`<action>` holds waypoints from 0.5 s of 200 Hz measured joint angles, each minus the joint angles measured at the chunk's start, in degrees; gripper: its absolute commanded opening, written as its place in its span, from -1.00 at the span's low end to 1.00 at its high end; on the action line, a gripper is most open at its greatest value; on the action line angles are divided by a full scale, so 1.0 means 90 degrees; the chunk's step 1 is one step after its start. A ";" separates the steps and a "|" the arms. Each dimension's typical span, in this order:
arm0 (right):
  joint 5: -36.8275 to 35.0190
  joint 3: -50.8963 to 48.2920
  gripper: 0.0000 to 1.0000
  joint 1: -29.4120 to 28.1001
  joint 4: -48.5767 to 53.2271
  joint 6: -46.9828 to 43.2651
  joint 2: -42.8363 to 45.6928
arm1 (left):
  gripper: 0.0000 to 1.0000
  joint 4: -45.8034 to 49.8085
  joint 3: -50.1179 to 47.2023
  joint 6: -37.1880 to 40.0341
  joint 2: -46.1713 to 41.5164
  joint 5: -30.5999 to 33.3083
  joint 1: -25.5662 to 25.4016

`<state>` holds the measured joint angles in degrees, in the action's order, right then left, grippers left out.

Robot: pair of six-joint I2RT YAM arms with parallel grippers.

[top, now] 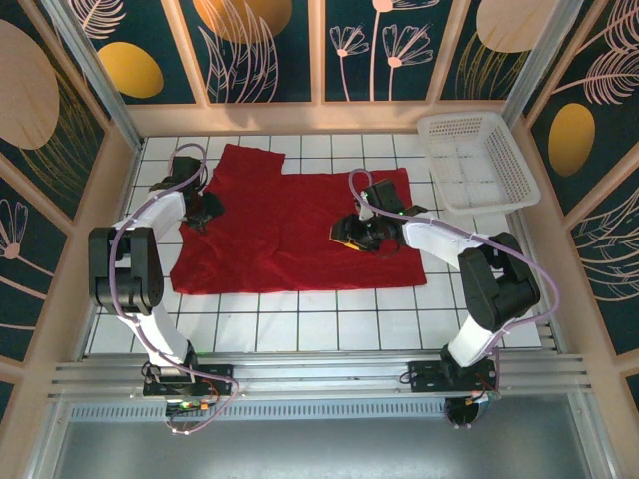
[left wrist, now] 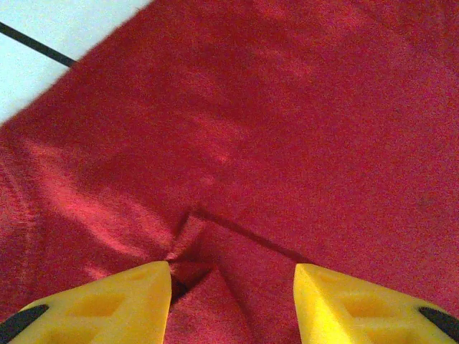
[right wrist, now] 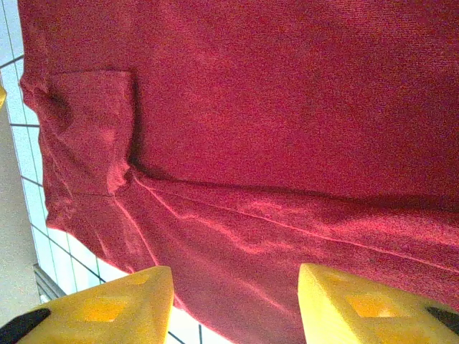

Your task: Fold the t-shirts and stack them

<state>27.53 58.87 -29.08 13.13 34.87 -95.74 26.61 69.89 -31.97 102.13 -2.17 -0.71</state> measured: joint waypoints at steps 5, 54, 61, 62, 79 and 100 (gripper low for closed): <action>0.0000 0.0000 0.00 -0.0002 -0.0007 0.0000 0.0000 | -0.18 0.0000 0.0000 0.0002 -0.0032 0.0068 0.0000; 0.0002 0.0000 -0.01 -0.0058 -0.0070 0.0000 -0.0114 | -0.50 0.0034 0.0109 -0.0529 -0.0097 -0.0075 -0.0097; 0.0000 0.0002 -0.01 -0.0063 -0.0070 0.0000 -0.0143 | -0.50 0.0024 0.0138 -0.0658 -0.0080 -0.0134 -0.0170; 0.0002 0.0002 -0.01 -0.0068 -0.0070 0.0000 -0.0148 | -0.50 0.0024 0.0143 -0.0687 -0.0075 -0.0134 -0.0180; 0.0000 0.0002 -0.01 -0.0095 -0.0080 0.0002 -0.0204 | -0.50 -0.0017 0.0248 -0.1010 0.0053 -0.0236 -0.0389; 0.0000 0.0002 -0.02 -0.0114 -0.0083 0.0007 -0.0211 | -0.50 -0.0126 0.0274 -0.1377 0.0340 -0.0325 -0.0610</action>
<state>27.53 58.89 -30.11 12.38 34.94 -97.65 25.47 72.36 -44.36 105.19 -5.10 -6.20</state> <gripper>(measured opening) 0.494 0.247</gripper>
